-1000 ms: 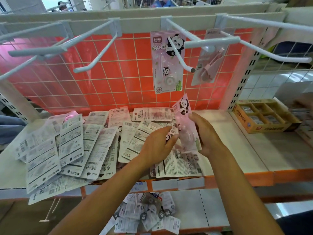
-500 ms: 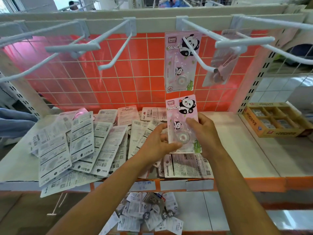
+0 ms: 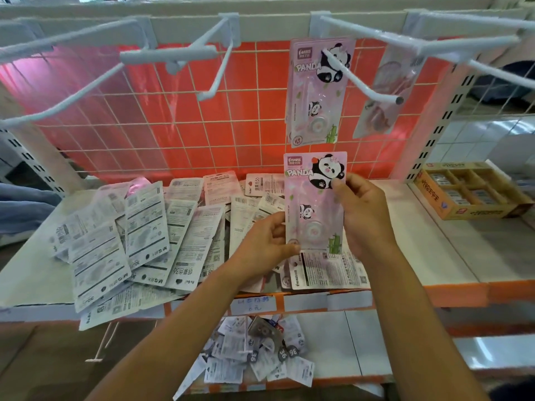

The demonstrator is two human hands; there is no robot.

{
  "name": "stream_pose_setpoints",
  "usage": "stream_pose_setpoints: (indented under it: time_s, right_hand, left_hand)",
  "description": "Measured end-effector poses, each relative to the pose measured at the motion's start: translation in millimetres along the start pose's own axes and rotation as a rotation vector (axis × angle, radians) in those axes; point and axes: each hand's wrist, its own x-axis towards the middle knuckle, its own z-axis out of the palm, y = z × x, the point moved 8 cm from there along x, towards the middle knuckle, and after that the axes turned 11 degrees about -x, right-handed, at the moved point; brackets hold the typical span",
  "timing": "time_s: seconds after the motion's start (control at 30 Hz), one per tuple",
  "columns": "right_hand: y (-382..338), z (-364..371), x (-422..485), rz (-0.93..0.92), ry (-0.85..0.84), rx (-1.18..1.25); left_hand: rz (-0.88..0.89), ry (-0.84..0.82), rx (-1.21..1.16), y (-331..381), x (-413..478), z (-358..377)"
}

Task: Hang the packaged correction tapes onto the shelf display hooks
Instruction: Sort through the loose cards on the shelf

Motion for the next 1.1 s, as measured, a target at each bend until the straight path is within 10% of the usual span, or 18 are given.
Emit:
stream_pose_setpoints:
  time_s: [1.1]
  right_hand:
    - [-107,-59,-52,-0.357,0.004,0.207]
  left_hand:
    - [0.454,0.047,0.084,82,-45,36]
